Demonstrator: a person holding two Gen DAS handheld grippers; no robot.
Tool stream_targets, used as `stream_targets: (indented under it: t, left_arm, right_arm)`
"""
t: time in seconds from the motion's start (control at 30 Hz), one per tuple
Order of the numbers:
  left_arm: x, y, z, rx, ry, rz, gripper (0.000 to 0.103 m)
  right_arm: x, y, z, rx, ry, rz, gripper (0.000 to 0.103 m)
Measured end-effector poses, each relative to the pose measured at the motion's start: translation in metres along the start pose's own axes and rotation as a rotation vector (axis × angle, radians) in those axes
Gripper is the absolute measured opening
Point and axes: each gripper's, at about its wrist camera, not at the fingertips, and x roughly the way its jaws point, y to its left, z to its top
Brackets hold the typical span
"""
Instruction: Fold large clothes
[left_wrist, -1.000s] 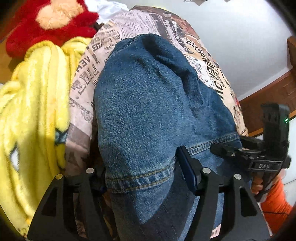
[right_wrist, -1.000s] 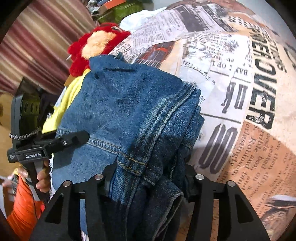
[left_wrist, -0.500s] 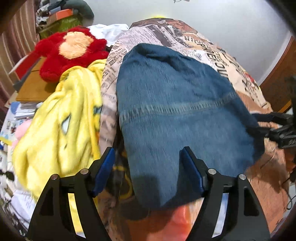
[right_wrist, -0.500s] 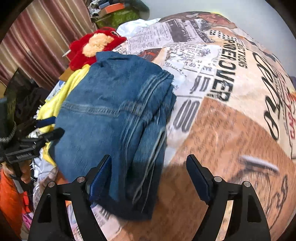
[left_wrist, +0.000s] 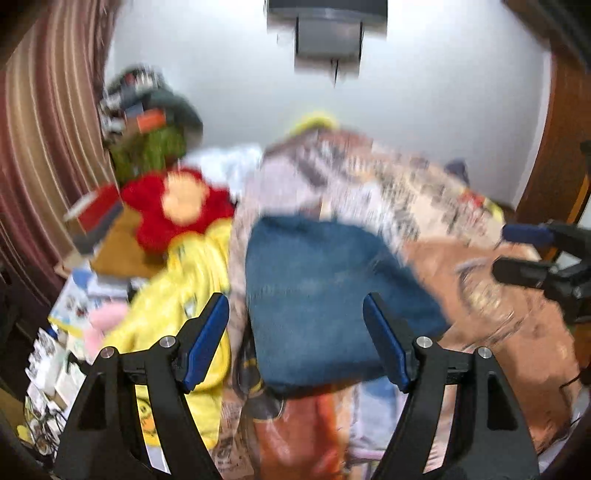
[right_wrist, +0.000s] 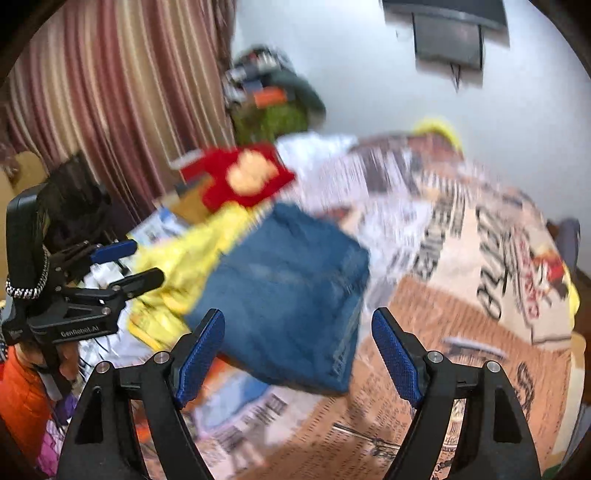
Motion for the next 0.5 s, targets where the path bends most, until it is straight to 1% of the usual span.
stream_targets:
  t: [0.1, 0.13, 0.17, 0.27, 0.37, 0.5]
  left_arm:
    - [-0.048, -0.01, 0.013, -0.009, -0.144, -0.007, 0.074]
    - [-0.057, -0.012, 0.016, -0.009, -0.171, -0.007, 0.074]
    - [-0.073, -0.015, 0.019, -0.012, -0.222, -0.006, 0.074]
    - [-0.11, -0.023, 0.022, -0.02, -0.339, -0.01, 0.074]
    - [-0.138, -0.031, 0.021, -0.016, -0.425, 0.002, 0.074]
    - [-0.159, -0.038, 0.013, -0.012, -0.491, 0.024, 0.074]
  right_arm:
    - [-0.038, 0.012, 0.007, 0.014, -0.123, 0.014, 0.08]
    - [-0.05, 0.015, 0.009, 0.019, -0.158, 0.015, 0.08]
    - [-0.065, 0.02, 0.012, 0.026, -0.205, 0.011, 0.08]
    - [-0.101, 0.033, 0.014, 0.021, -0.311, -0.005, 0.08]
    - [-0.131, 0.045, 0.011, 0.018, -0.4, -0.017, 0.08]
    - [-0.153, 0.059, 0.002, 0.016, -0.46, -0.04, 0.08]
